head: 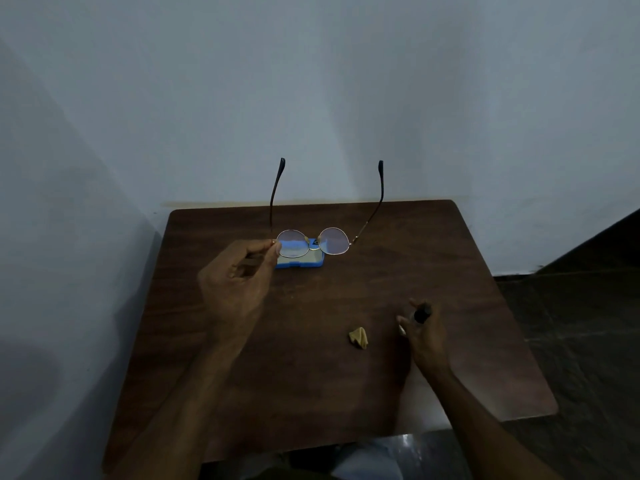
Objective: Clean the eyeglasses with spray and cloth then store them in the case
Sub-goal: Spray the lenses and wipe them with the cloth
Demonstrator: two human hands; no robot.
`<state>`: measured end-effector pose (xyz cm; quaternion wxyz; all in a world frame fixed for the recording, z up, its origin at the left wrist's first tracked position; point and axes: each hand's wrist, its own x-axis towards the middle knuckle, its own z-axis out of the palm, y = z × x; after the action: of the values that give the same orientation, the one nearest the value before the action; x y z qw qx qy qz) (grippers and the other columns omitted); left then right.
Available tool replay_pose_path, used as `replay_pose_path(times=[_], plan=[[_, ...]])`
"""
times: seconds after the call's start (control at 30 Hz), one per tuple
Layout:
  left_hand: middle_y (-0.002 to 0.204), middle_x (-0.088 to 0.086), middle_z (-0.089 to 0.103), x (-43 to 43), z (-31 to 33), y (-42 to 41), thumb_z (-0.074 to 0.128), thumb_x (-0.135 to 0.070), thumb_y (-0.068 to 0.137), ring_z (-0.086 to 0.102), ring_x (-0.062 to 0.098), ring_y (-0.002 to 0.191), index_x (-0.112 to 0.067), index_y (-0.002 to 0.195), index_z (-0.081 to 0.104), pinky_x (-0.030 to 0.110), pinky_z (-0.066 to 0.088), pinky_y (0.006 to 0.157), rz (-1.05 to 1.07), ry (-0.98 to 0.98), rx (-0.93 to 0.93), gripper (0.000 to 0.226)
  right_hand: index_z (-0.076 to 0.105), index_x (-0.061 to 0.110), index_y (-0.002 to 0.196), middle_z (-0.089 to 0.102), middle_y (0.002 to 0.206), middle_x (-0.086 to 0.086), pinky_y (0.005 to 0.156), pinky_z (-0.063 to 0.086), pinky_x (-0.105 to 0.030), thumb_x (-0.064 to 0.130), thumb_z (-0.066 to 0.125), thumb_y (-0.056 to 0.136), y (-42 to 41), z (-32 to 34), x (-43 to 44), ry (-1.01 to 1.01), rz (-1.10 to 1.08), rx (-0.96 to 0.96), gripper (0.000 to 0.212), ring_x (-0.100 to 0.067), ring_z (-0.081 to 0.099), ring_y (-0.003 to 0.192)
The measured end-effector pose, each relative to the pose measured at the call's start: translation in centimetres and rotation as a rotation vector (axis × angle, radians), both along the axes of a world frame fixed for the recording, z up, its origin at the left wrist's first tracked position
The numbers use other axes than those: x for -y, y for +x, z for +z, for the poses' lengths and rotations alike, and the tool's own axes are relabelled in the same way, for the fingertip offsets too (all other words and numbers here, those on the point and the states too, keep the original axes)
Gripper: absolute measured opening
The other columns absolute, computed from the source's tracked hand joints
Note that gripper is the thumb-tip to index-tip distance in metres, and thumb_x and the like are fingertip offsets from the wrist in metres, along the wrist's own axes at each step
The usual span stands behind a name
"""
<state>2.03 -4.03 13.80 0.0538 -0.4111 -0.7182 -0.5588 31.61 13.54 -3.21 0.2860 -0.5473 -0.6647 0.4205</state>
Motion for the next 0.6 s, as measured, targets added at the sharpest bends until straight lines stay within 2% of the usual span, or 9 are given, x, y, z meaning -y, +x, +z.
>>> replay_pose_path(times=[0.03,0.1,0.17,0.23,0.27,0.37,0.47,0.6], plan=[[0.104,0.013,0.080,-0.1,-0.1,0.0,0.082,-0.012,0.092,0.077,0.022,0.099,0.000,0.112,0.079,0.014,0.060,0.087,0.003,-0.010,-0.005,0.024,0.047,0.015,0.133,0.057,0.134,0.000,0.093,0.055,-0.040,0.012,0.082,0.088,0.1,0.1,0.1,-0.010,-0.006,0.010,0.057,-0.023,0.060,0.119],[0.105,0.012,0.080,-0.2,-0.2,0.0,0.082,-0.012,0.092,0.077,0.021,0.100,-0.001,0.112,0.078,0.014,0.060,0.086,0.004,-0.021,-0.010,0.023,0.042,0.013,0.144,0.054,0.137,-0.002,0.100,0.052,-0.042,0.014,0.087,0.082,0.4,0.2,0.3,-0.019,-0.005,0.042,0.077,-0.021,0.057,0.122],[0.106,0.009,0.080,-0.3,-0.2,0.0,0.081,-0.014,0.092,0.077,0.019,0.101,-0.002,0.111,0.078,0.011,0.059,0.085,-0.005,-0.003,-0.008,0.023,0.041,0.014,0.145,0.055,0.139,-0.006,0.103,0.050,-0.042,0.016,0.091,0.078,0.7,0.1,1.0,-0.039,-0.024,0.068,0.083,-0.021,0.056,0.123],[0.106,0.008,0.079,-0.5,-0.2,-0.1,0.081,-0.016,0.093,0.076,0.018,0.102,-0.003,0.110,0.078,0.009,0.057,0.085,-0.014,0.015,-0.005,0.022,0.050,0.027,0.131,0.062,0.129,-0.001,0.099,0.052,-0.041,0.018,0.092,0.076,1.0,-0.6,2.6,-0.097,-0.116,0.039,0.069,-0.020,0.061,0.117],[0.106,0.008,0.079,-0.5,-0.3,-0.1,0.080,-0.017,0.094,0.076,0.016,0.102,-0.003,0.110,0.078,0.008,0.056,0.085,-0.017,0.020,-0.003,0.022,0.053,0.028,0.127,0.064,0.125,0.000,0.096,0.053,-0.041,0.020,0.092,0.076,1.1,-1.0,3.7,-0.143,-0.186,0.030,0.065,-0.020,0.063,0.113],[0.105,-0.002,0.075,-0.5,-0.3,0.0,0.076,-0.027,0.095,0.072,0.006,0.100,-0.006,0.111,0.078,0.004,0.053,0.085,-0.022,0.034,0.002,0.027,0.060,0.015,0.121,0.070,0.117,-0.006,0.089,0.057,-0.041,0.028,0.086,0.083,0.6,-2.4,7.2,-0.185,-0.272,0.111,0.047,-0.023,0.069,0.104],[0.104,-0.005,0.075,-0.3,-0.4,0.1,0.079,-0.021,0.096,0.074,0.005,0.099,-0.007,0.110,0.079,0.013,0.058,0.085,-0.018,0.044,-0.001,0.020,0.061,0.017,0.111,0.068,0.104,-0.001,0.084,0.057,-0.045,0.030,0.072,0.096,-1.6,-2.7,8.8,-0.055,-0.078,0.190,0.023,-0.022,0.069,0.096],[0.103,0.004,0.080,-0.1,-0.4,0.4,0.082,-0.015,0.095,0.078,0.013,0.103,-0.006,0.108,0.080,0.028,0.065,0.078,-0.008,0.045,-0.003,0.015,0.061,0.012,0.104,0.062,0.105,-0.004,0.080,0.047,-0.037,0.027,0.063,0.102,-5.0,-1.6,7.2,0.061,0.194,0.279,0.015,-0.019,0.058,0.092]])
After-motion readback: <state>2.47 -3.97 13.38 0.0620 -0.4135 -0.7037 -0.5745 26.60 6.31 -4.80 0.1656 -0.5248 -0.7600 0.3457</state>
